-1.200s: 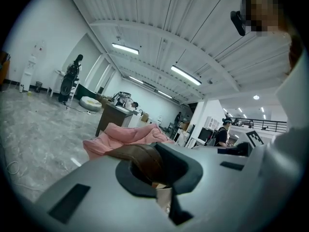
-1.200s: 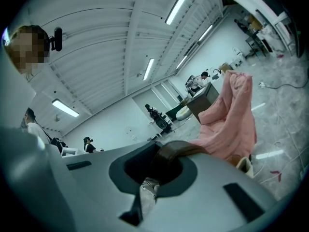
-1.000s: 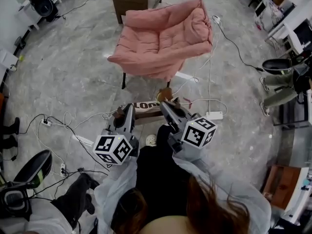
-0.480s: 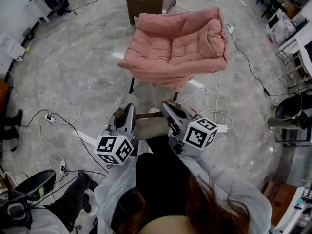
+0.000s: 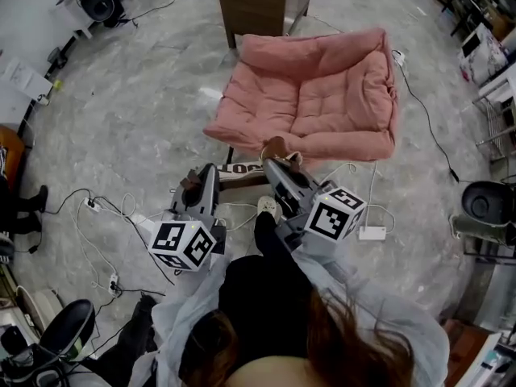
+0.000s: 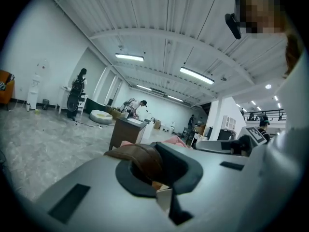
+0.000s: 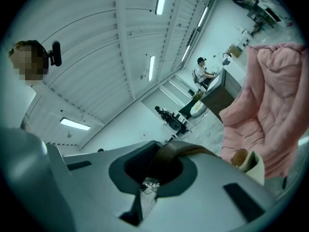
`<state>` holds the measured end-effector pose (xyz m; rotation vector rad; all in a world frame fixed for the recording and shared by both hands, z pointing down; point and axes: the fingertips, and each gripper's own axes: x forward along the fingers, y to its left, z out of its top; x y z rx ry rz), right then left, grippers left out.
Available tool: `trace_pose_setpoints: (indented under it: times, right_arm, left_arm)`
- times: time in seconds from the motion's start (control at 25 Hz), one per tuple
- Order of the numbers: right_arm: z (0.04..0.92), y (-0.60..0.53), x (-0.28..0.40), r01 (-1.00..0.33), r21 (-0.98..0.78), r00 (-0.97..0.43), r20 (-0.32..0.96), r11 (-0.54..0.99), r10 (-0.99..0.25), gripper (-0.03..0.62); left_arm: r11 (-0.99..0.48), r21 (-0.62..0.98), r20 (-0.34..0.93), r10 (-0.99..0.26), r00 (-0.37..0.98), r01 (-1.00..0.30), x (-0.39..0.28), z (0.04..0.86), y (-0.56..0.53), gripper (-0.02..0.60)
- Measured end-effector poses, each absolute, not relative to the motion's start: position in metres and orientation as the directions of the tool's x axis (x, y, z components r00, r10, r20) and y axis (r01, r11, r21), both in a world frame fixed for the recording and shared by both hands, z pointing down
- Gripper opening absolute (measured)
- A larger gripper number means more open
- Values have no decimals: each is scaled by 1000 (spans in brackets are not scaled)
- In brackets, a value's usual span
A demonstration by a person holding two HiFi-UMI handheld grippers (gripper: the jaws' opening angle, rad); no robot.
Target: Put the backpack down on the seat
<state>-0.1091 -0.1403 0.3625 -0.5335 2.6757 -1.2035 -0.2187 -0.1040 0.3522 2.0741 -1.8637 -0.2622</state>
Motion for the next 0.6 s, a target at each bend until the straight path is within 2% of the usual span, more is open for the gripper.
trace_pose_setpoints:
  times: [0.6]
  right_arm:
    - [309, -257, -145, -184, -718, -943, -65, 671, -328, 9]
  left_arm:
    - [-145, 257, 18, -988, 155, -956, -252, 295, -237, 15]
